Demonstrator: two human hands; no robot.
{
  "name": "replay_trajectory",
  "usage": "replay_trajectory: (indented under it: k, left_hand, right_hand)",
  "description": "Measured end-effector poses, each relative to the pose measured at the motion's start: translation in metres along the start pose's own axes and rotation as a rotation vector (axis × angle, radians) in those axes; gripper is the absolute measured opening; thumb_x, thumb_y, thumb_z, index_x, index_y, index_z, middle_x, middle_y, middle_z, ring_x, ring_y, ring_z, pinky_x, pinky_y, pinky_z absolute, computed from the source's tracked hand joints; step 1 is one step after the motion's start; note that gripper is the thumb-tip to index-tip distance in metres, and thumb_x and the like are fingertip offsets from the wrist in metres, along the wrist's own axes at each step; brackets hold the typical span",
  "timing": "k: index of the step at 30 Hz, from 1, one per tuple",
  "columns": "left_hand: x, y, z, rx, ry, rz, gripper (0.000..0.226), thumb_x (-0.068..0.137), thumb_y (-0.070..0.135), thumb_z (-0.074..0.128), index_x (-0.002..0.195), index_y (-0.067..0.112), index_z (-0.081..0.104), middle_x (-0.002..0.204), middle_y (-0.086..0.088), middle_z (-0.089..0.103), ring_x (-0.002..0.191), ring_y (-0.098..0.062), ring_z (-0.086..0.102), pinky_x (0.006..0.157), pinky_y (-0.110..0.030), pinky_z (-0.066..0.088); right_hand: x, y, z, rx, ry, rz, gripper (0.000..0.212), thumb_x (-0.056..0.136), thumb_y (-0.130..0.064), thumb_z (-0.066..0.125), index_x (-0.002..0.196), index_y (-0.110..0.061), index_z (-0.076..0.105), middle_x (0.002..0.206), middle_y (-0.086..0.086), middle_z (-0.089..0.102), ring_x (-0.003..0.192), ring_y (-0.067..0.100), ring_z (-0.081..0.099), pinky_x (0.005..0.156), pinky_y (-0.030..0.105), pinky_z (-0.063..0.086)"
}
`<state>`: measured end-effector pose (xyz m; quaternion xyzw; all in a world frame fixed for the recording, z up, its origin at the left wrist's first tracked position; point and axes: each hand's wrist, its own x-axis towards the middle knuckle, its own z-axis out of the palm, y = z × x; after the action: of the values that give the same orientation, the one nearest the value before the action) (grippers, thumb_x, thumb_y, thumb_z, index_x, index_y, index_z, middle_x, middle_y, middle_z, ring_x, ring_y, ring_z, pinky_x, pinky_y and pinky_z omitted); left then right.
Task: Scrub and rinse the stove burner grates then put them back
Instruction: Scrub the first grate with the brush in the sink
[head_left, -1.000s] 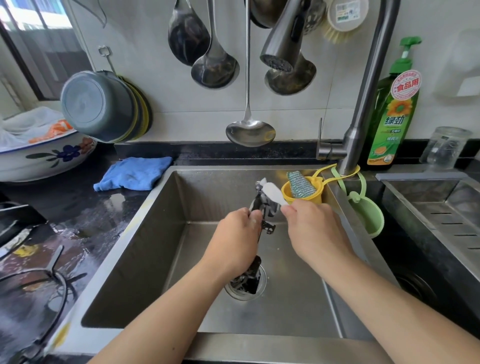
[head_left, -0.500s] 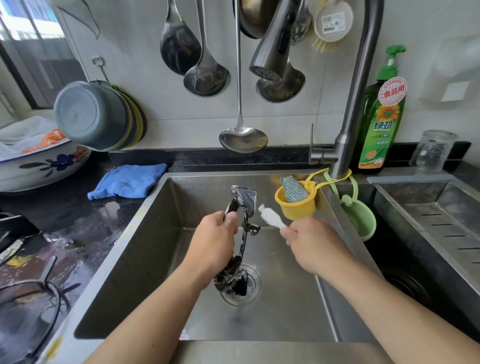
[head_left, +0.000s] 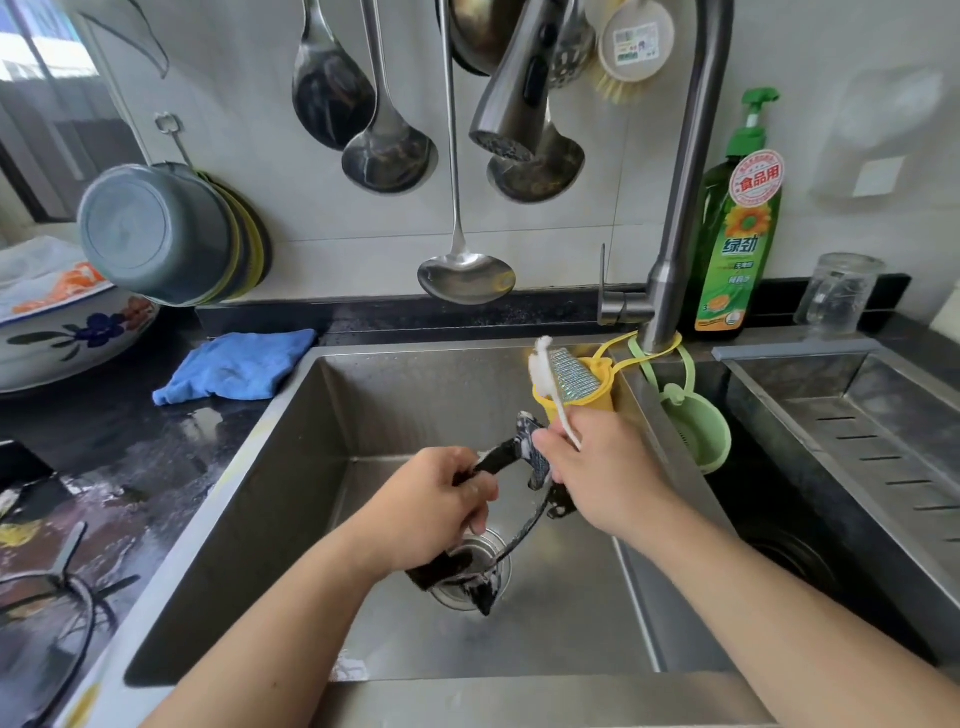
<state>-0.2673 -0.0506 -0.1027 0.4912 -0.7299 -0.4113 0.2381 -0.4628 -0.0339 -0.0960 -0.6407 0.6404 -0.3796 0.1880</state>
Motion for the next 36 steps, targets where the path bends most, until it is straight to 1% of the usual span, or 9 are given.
replay_trajectory:
  k: [5,8,10,14,16,20,25,30,36]
  left_hand:
    - [0.002,0.004,0.007,-0.043,0.037,-0.067,0.018,0.084,0.001,0.063,0.072,0.015,0.061,0.05,0.014,0.045,0.044,-0.005,0.036,0.044,-0.018,0.032]
    - [0.003,0.003,-0.004,0.059,0.108,-0.008,0.038,0.08,-0.005,0.064,0.058,0.023,0.05,0.044,0.017,0.044,0.042,-0.001,0.037,0.045,-0.012,0.031]
    - [0.006,-0.002,-0.009,0.124,0.158,0.01,0.039,0.078,0.0,0.066,0.056,0.022,0.043,0.045,0.016,0.042,0.045,-0.003,0.033,0.047,-0.016,0.031]
    - [0.01,-0.009,-0.009,0.191,0.248,0.088,0.018,0.081,0.012,0.065,0.066,0.022,0.063,0.052,0.01,0.05,0.054,-0.006,0.034,0.053,-0.026,0.041]
    - [0.009,-0.009,-0.008,0.186,0.256,0.11,0.013,0.082,0.015,0.063,0.073,0.023,0.069,0.056,0.006,0.056,0.055,-0.007,0.036,0.053,-0.029,0.045]
    - [0.008,-0.005,-0.001,0.274,0.251,0.141,0.025,0.081,0.013,0.062,0.065,0.032,0.062,0.054,0.006,0.055,0.054,-0.014,0.035,0.054,-0.032,0.042]
    - [0.01,-0.008,0.003,0.334,0.251,0.124,0.011,0.082,0.014,0.059,0.073,0.017,0.063,0.057,-0.003,0.055,0.054,-0.021,0.036,0.054,-0.036,0.047]
    - [0.017,-0.011,-0.008,0.157,0.337,0.04,0.017,0.083,0.007,0.06,0.068,0.009,0.054,0.05,0.01,0.041,0.054,-0.016,0.031,0.05,-0.028,0.034]
    - [0.015,-0.01,-0.005,0.031,0.317,0.003,0.021,0.084,0.002,0.059,0.067,0.009,0.048,0.049,0.012,0.038,0.052,-0.015,0.028,0.048,-0.026,0.028]
  right_hand:
    - [-0.011,-0.019,0.016,-0.064,-0.18,-0.215,0.04,0.096,-0.039,0.06,0.062,-0.021,0.05,0.058,0.0,0.053,0.058,0.02,0.049,0.056,0.039,0.042]
    - [-0.005,-0.016,-0.003,0.117,-0.233,-0.073,0.05,0.102,-0.055,0.036,0.081,-0.021,0.066,0.061,-0.004,0.057,0.059,0.008,0.053,0.064,0.034,0.045]
    - [-0.004,-0.008,-0.019,0.059,-0.26,-0.057,0.058,0.103,-0.056,0.023,0.084,-0.027,0.069,0.055,-0.011,0.051,0.056,0.002,0.051,0.062,0.027,0.041]
    - [-0.005,-0.005,-0.027,-0.19,-0.318,-0.202,0.047,0.1,-0.057,0.038,0.077,-0.025,0.064,0.051,-0.01,0.047,0.049,0.006,0.042,0.054,0.03,0.034]
    - [-0.003,-0.008,-0.022,-0.251,-0.286,-0.238,0.049,0.098,-0.059,0.041,0.076,-0.02,0.06,0.054,-0.003,0.047,0.05,0.011,0.043,0.051,0.032,0.032]
    - [0.005,-0.016,-0.013,-0.296,-0.127,-0.3,0.056,0.098,-0.061,0.037,0.064,-0.018,0.046,0.057,0.0,0.049,0.056,0.023,0.051,0.054,0.042,0.046]
    - [0.001,-0.004,-0.012,-0.26,-0.097,-0.272,0.058,0.099,-0.058,0.044,0.057,-0.018,0.04,0.053,0.0,0.045,0.053,0.024,0.047,0.052,0.045,0.045]
    - [-0.015,-0.01,-0.007,-0.257,-0.132,-0.175,0.056,0.1,-0.056,0.043,0.064,-0.013,0.042,0.058,0.002,0.046,0.057,0.024,0.047,0.052,0.036,0.034]
    - [0.0,-0.006,0.005,-0.326,0.024,-0.018,0.051,0.103,-0.051,0.042,0.063,-0.019,0.042,0.063,-0.001,0.048,0.06,0.023,0.048,0.052,0.034,0.037]
